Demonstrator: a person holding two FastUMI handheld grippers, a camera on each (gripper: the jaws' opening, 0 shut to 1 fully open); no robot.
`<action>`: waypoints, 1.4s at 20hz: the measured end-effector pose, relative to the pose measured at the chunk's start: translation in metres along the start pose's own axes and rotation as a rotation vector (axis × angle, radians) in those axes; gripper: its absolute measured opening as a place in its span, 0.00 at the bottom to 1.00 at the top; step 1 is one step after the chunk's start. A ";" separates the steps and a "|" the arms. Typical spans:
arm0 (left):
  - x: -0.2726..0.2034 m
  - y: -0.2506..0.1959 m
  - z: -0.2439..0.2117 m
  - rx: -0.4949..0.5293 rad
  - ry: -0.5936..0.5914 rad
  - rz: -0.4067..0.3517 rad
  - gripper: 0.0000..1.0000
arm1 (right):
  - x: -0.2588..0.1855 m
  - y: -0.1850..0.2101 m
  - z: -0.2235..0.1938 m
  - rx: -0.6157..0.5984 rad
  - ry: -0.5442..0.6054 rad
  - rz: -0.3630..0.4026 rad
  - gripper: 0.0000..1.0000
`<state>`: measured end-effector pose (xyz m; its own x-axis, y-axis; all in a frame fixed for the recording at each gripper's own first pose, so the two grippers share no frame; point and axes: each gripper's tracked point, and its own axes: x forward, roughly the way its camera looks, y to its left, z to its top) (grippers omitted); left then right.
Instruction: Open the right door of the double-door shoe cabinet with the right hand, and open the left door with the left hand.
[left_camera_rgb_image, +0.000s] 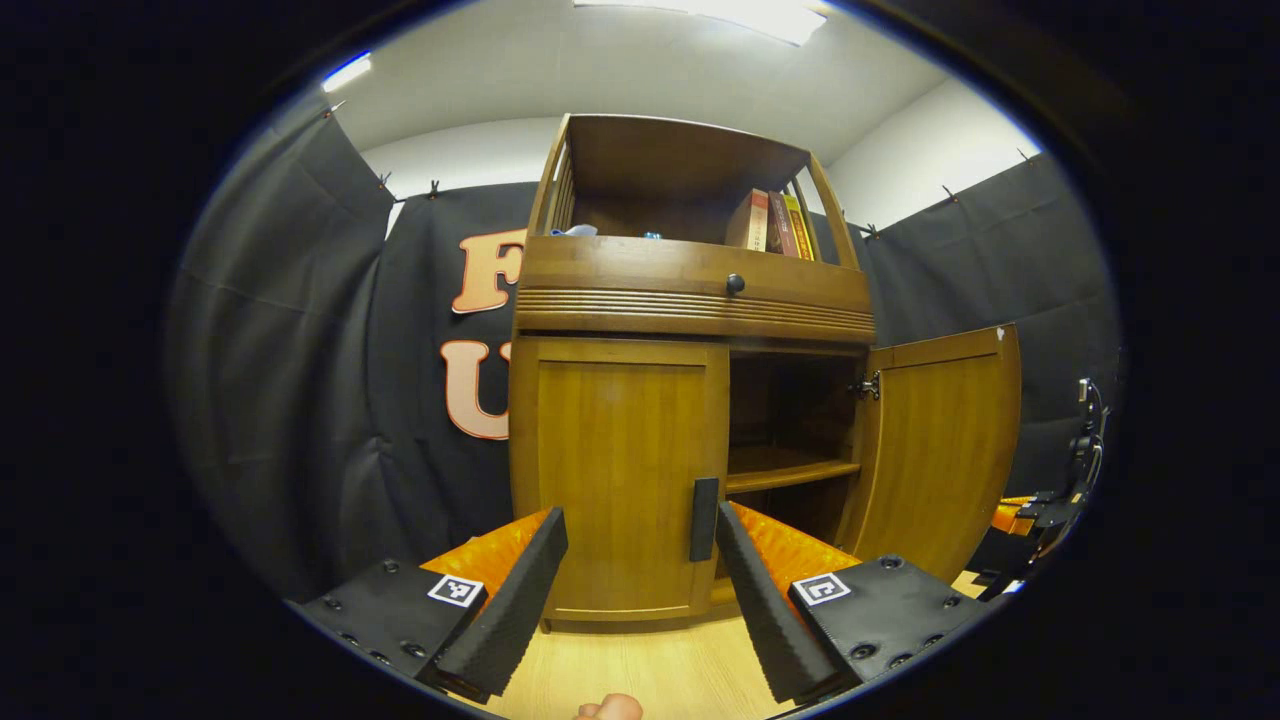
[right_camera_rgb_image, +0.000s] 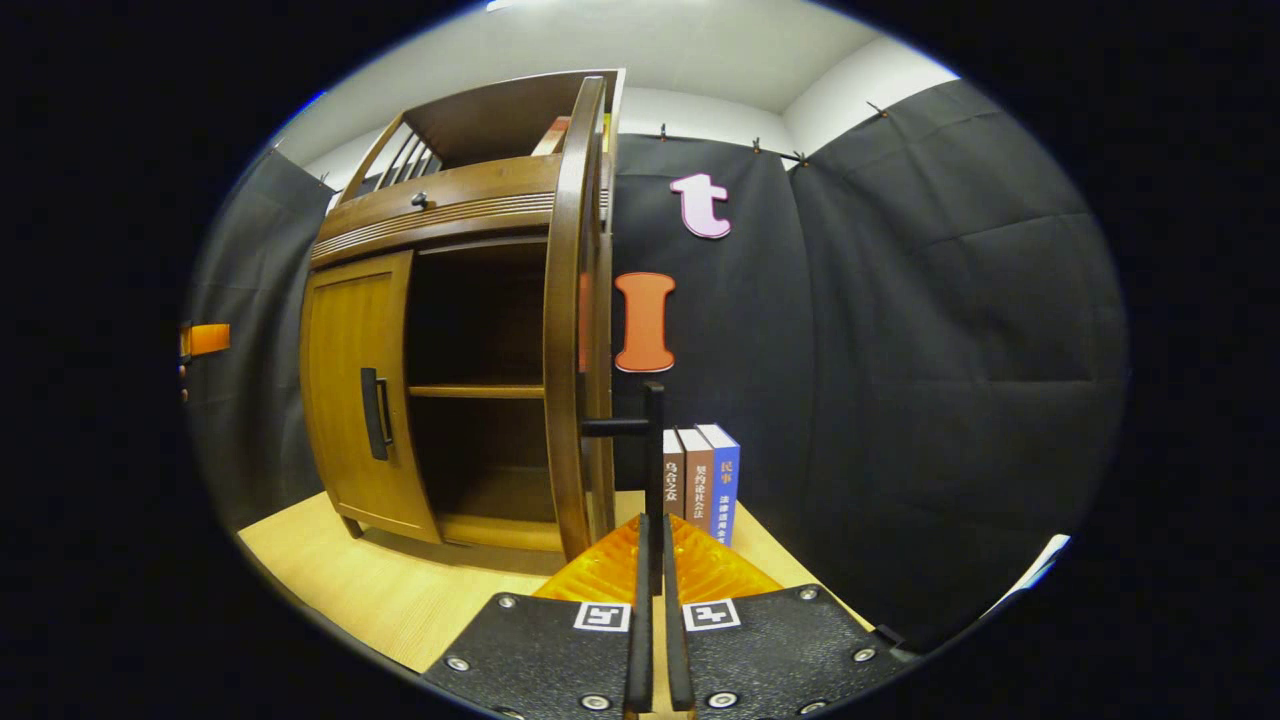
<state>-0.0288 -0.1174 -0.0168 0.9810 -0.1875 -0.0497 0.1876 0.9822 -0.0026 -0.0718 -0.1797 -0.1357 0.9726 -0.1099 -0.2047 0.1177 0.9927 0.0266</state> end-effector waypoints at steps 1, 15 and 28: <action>0.004 -0.004 -0.002 -0.001 0.002 -0.005 0.96 | 0.002 -0.008 0.000 0.009 -0.001 -0.016 0.17; 0.096 -0.051 -0.065 -0.012 0.081 -0.055 0.96 | -0.012 -0.043 0.010 0.011 -0.050 -0.075 0.09; 0.193 -0.055 -0.122 0.004 0.151 -0.022 0.95 | -0.028 -0.071 0.021 -0.005 -0.074 -0.189 0.45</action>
<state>0.1438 -0.2064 -0.1482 0.9580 -0.2060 -0.1993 0.2098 0.9777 -0.0019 -0.1030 -0.2485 -0.1110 0.9455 -0.2970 -0.1331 0.2984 0.9544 -0.0101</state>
